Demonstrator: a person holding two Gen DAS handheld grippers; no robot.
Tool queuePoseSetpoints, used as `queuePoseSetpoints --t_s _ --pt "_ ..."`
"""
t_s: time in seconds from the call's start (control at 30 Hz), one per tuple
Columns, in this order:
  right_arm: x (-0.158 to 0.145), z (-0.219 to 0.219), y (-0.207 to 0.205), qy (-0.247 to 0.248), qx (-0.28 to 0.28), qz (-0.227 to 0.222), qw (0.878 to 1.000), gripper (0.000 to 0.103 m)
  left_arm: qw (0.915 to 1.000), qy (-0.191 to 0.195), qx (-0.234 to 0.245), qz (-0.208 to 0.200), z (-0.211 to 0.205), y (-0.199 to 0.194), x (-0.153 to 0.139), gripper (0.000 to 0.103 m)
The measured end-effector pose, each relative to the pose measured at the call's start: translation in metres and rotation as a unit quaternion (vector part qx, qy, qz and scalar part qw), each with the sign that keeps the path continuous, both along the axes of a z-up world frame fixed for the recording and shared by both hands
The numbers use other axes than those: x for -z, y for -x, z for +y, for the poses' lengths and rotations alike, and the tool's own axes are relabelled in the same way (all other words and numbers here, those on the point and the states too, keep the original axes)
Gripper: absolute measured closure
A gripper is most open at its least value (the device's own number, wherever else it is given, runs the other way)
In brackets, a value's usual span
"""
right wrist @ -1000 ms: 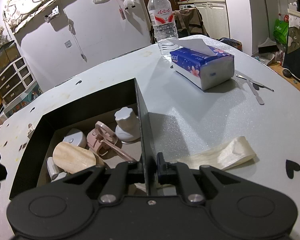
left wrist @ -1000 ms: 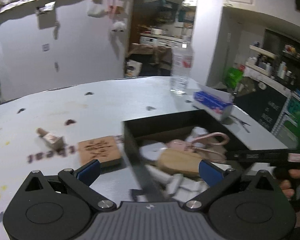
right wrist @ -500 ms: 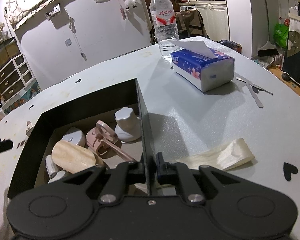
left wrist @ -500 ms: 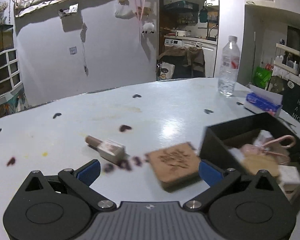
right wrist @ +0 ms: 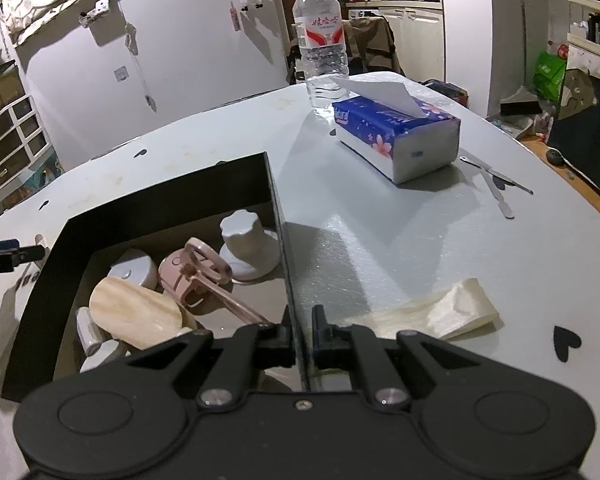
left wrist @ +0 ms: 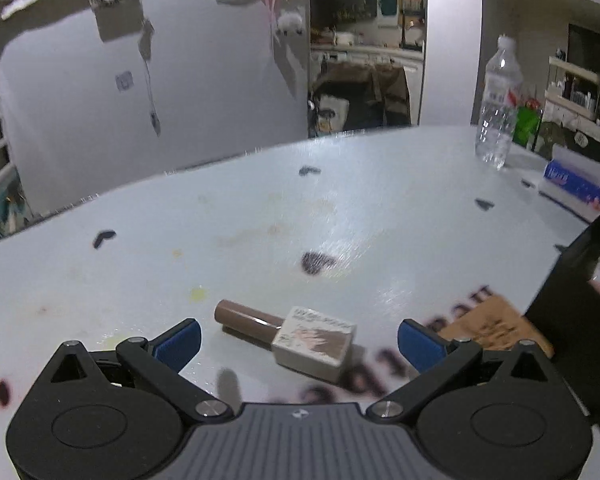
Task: Organize rigid objects
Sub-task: 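Move the left gripper back and grasp the UV gel polish box, then carry the UV gel polish box into the black box and release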
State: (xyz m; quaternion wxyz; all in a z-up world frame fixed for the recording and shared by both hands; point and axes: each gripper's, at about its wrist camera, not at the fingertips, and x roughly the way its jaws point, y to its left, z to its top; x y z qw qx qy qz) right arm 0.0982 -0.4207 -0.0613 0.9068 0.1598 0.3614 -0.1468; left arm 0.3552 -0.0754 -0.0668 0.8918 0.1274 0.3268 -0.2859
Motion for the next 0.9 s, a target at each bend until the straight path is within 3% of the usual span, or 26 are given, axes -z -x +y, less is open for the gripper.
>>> queuePoseSetpoints --t_s 0.07,0.17,0.23,0.33,0.43,0.57,0.8,0.9 --pt "0.000 0.000 0.000 -0.002 0.004 0.000 1.000 0.095 0.9998 -0.016 0.014 -0.002 0.000 -0.009 0.005 0.000" --pt "0.000 0.001 -0.001 -0.001 0.009 0.001 1.000 0.095 0.9948 -0.067 0.061 -0.047 -0.005 -0.014 0.011 0.000" --pt "0.000 0.002 -0.001 -0.002 0.012 0.001 1.000 0.095 0.9910 -0.072 0.094 -0.063 -0.005 -0.015 0.012 0.000" --pt "0.000 0.002 -0.001 -0.001 0.015 0.002 1.000 0.095 0.9896 -0.072 0.111 -0.056 -0.007 -0.021 0.010 0.000" --pt "0.000 0.002 -0.002 0.000 0.017 0.004 1.000 0.094 0.9918 -0.053 0.112 -0.031 -0.004 -0.028 0.012 0.005" --pt "0.001 0.002 -0.004 0.000 0.018 0.007 1.000 0.094 0.9956 0.000 0.092 0.017 0.004 -0.034 0.013 0.016" --pt "0.003 0.001 -0.004 -0.003 0.016 0.006 1.000 0.095 0.9979 -0.005 0.064 0.009 0.004 -0.017 0.012 0.016" --pt "0.003 0.001 -0.004 -0.003 0.016 0.006 1.000 0.095 0.9969 -0.024 0.073 -0.018 0.001 0.003 0.009 0.016"
